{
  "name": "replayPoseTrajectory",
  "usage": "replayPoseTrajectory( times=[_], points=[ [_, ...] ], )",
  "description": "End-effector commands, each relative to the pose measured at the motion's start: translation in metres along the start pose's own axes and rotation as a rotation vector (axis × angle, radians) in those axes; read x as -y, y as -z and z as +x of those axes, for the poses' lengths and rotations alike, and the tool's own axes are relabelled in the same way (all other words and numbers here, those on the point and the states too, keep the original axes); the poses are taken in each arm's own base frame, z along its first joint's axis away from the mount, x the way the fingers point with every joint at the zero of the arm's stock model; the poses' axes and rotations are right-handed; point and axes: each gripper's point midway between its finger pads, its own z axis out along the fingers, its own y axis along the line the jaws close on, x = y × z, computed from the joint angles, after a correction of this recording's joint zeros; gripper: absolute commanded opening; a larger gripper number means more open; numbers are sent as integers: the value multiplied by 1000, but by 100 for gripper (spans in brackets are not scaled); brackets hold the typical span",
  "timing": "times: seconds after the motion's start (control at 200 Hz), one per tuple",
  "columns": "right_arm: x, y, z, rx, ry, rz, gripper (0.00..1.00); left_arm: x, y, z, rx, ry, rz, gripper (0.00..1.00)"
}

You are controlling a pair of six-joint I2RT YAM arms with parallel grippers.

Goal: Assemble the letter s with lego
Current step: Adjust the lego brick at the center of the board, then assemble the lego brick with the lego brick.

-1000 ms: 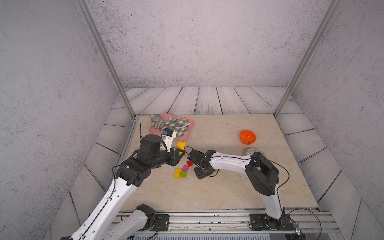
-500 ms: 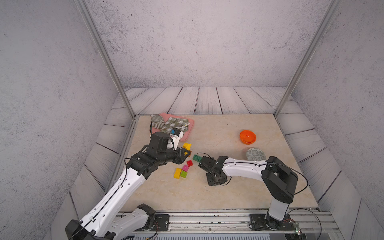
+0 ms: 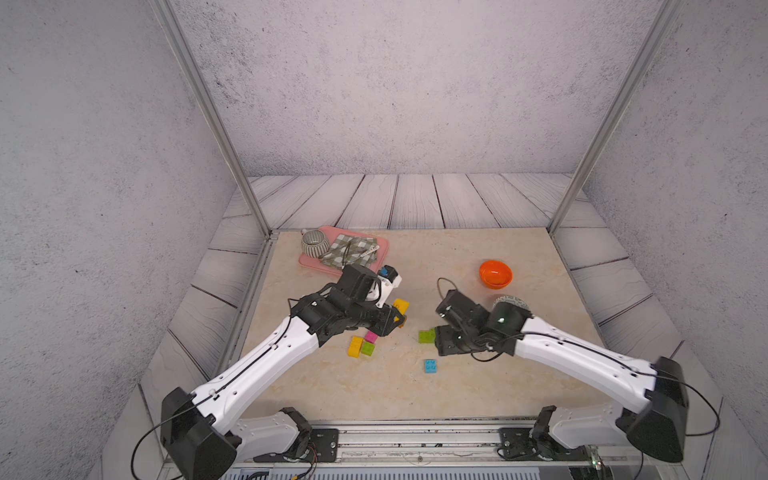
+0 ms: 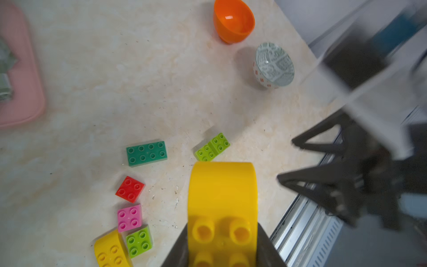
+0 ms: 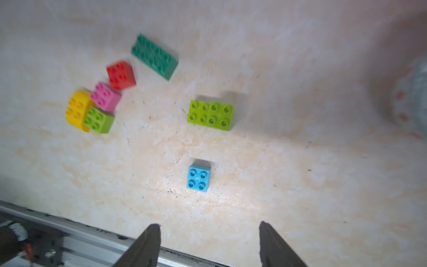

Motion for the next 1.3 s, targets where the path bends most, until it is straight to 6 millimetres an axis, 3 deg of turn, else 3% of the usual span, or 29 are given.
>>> replayPoseTrajectory(
  times=[0.0, 0.165, 0.395, 0.54, 0.696, 0.911, 1.296],
  points=[
    [73, 36, 6, 1, 16, 169, 70, 27, -29, 13, -128, -189, 31, 11],
    [115, 83, -12, 137, -12, 245, 72, 63, -76, 40, -316, -494, 64, 7],
    [126, 89, -13, 158, -13, 237, 73, 82, -118, 73, -437, -815, 192, 1],
    [129, 86, -10, 144, -9, 226, 73, 76, -140, 84, -488, -896, 220, 0],
    [132, 83, -6, 132, -7, 214, 73, 57, -162, 95, -566, -936, 183, 0],
    [131, 78, -5, 116, -5, 202, 73, 37, -174, 92, -590, -941, 111, 0],
    [129, 74, -5, 105, -6, 186, 73, 40, -167, 69, -502, -883, 64, 0]
  ],
)
